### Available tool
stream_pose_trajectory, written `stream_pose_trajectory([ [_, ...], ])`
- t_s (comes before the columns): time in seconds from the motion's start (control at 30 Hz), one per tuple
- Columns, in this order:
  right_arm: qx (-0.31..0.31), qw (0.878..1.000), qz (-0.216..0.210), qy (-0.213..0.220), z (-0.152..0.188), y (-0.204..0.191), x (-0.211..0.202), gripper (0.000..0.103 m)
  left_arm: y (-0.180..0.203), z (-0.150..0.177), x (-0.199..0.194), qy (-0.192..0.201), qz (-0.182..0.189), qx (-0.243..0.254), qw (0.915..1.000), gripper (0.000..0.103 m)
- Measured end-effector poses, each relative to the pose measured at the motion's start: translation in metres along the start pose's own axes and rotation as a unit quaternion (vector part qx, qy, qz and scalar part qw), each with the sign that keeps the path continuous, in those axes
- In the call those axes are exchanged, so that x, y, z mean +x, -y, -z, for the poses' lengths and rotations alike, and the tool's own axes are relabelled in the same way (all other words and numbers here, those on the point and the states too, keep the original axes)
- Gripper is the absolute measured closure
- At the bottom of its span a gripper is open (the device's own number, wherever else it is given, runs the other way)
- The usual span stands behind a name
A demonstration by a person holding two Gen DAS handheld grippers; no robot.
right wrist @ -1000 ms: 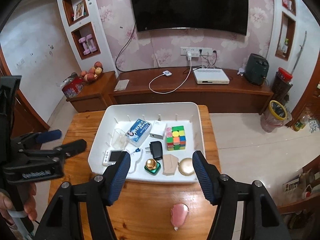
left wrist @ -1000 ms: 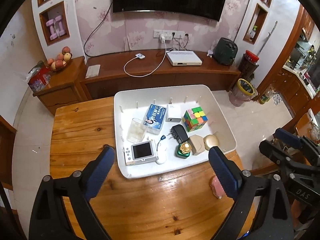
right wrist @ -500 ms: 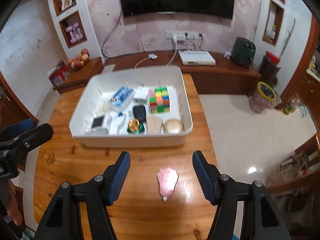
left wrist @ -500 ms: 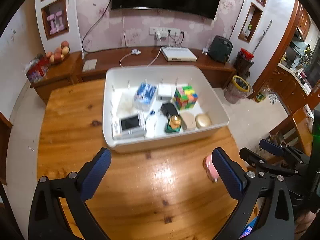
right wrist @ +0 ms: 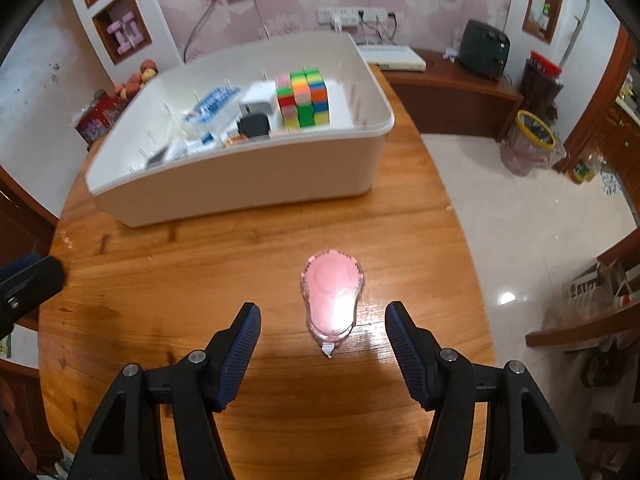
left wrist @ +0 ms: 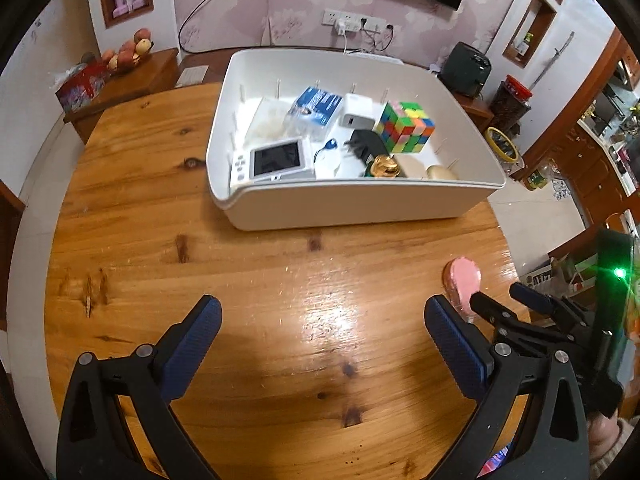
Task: Organize rigid objects
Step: 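Move the right tool back toward the pink tape dispenser, then grasp the pink tape dispenser with the right tool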
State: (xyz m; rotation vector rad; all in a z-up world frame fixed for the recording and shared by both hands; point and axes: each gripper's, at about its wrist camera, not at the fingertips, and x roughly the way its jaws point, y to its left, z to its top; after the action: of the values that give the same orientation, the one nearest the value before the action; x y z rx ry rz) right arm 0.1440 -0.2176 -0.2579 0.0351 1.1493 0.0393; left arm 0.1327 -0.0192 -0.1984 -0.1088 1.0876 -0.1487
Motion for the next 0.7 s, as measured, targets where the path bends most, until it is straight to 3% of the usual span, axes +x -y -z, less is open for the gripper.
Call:
stream_pose_trajectory([
  [0.33,-0.01,0.999,0.024,-0.029,-0.008,-0.003,0.042,0.037,-0.008,0.005,0.016,-0.017,-0.001,-0.018,0.9997,0.002],
  [0.7,-0.013,0.998,0.029,-0.049,-0.009,-0.002,0.059,0.041,-0.011,0.006,0.023,-0.023,-0.007,-0.021,0.9995,0.002],
])
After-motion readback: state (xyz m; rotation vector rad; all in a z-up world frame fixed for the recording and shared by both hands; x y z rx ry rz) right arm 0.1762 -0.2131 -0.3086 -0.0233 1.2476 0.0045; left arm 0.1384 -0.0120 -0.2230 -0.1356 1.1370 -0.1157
